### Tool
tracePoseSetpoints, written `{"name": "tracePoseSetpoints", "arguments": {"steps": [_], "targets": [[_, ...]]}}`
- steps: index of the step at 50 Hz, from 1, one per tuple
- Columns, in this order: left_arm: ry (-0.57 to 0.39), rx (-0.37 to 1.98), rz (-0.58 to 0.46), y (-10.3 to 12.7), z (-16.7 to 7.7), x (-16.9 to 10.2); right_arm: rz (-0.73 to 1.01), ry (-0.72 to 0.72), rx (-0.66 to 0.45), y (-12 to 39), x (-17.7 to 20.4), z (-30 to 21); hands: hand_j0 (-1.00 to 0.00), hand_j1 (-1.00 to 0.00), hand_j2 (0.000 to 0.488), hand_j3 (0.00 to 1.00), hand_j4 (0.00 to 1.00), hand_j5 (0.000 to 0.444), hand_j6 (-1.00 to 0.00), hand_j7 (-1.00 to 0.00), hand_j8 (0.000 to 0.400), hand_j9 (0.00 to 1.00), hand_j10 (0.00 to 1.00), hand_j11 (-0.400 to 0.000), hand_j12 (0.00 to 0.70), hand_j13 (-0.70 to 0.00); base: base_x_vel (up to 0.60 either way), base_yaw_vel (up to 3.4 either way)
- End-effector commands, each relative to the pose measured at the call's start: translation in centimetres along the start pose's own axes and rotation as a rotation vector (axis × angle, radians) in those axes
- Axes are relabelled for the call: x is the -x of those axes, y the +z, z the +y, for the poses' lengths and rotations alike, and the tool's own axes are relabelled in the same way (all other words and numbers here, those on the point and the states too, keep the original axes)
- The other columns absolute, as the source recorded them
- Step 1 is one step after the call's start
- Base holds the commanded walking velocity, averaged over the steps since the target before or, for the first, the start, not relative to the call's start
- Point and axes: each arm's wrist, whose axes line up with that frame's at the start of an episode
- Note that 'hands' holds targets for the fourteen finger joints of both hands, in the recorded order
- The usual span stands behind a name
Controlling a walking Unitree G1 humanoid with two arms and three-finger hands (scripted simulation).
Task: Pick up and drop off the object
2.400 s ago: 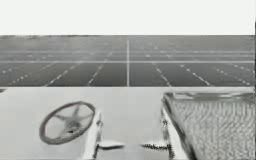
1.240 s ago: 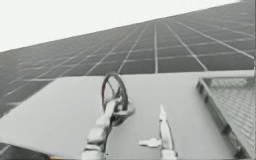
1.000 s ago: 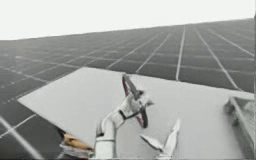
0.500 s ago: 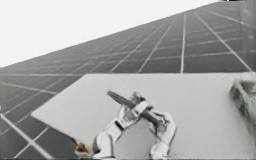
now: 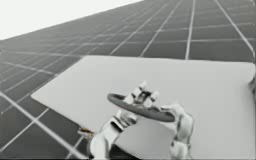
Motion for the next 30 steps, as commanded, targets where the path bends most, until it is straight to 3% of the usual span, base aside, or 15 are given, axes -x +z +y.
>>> {"name": "tracePoseSetpoints", "arguments": {"steps": [1, 3, 5, 10, 11, 30], "targets": [[0.373, 0.068, 0.204, -5.1, 4.5, 7.1, -0.301, -0.124, -0.068, -0.1, -0.1, -0.1, 0.00, 0.00, 0.000, 1.00, 1.00, 0.000, 0.00, 0.00, 0.000, 1.00, 1.00, -0.400, 0.000, -0.700, 0.00, 0.00], [0.369, 0.064, 0.201, -5.7, 4.0, 6.7, -0.316, -0.160, -0.077, 0.1, -0.5, -0.8, 0.00, 0.00, 0.000, 1.00, 1.00, 0.000, 0.00, 0.00, 0.000, 1.00, 1.00, -0.400, 0.000, -0.700, 0.00, 0.00], [0.362, 0.057, 0.203, -4.5, 4.6, 7.0, -0.353, -0.174, -0.128, 1.8, -0.4, -2.2, 0.00, 0.00, 0.000, 1.00, 1.00, 0.000, 0.00, 0.00, 0.000, 1.00, 1.00, -0.400, 0.000, -0.700, 0.00, 0.00], [0.357, 0.058, 0.188, -5.0, 4.3, 7.5, -0.373, -0.054, -0.202, 2.9, 0.2, -3.7, 0.00, 0.00, 0.000, 1.00, 1.00, 0.000, 0.00, 0.00, 0.000, 1.00, 1.00, -0.400, 0.000, -0.700, 0.00, 0.00], [0.347, 0.055, 0.187, -5.2, 4.2, 8.1, 0.950, -0.423, -0.358, -2.2, -12.2, 0.9, 0.00, 0.00, 0.000, 1.00, 1.00, 0.000, 0.00, 0.00, 0.000, 1.00, 1.00, -0.400, 0.000, -0.700, 0.09, 5.65], [0.347, 0.055, 0.187, -5.2, 4.2, 8.1, 0.950, -0.423, -0.358, -2.2, -12.2, 0.9, 0.00, 0.00, 0.000, 1.00, 1.00, 0.000, 0.00, 0.00, 0.000, 1.00, 1.00, -0.400, 0.000, -0.700, 0.10, 5.32]]}}
